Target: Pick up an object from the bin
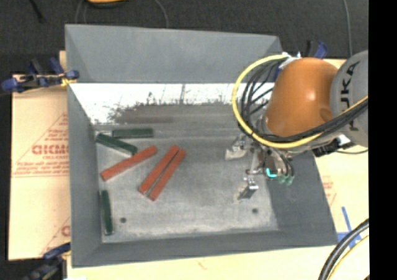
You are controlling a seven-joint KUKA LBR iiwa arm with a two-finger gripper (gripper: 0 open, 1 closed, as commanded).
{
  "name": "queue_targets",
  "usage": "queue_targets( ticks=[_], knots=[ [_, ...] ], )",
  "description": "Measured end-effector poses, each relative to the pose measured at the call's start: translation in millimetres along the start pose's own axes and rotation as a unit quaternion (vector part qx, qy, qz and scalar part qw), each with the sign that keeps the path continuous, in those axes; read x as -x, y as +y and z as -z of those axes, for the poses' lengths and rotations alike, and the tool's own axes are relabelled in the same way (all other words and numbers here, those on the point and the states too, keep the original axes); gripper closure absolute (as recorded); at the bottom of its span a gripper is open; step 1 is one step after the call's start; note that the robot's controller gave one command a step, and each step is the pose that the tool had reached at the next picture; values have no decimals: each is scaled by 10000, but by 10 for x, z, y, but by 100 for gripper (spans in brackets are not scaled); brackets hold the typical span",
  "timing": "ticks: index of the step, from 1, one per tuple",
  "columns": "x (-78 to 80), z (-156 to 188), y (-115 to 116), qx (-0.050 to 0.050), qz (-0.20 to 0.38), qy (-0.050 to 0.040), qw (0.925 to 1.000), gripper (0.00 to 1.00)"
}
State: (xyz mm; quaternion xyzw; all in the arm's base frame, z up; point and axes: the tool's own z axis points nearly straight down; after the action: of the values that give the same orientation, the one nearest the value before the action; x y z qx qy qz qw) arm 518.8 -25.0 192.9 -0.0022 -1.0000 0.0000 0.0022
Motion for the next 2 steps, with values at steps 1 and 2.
queue_targets(
  ticks=[1,2],
  knots=[
    [17,42,-2,-4,3,-40,10000,0],
    [335,-134,373,-20,800,-53,9968,0]
  ],
)
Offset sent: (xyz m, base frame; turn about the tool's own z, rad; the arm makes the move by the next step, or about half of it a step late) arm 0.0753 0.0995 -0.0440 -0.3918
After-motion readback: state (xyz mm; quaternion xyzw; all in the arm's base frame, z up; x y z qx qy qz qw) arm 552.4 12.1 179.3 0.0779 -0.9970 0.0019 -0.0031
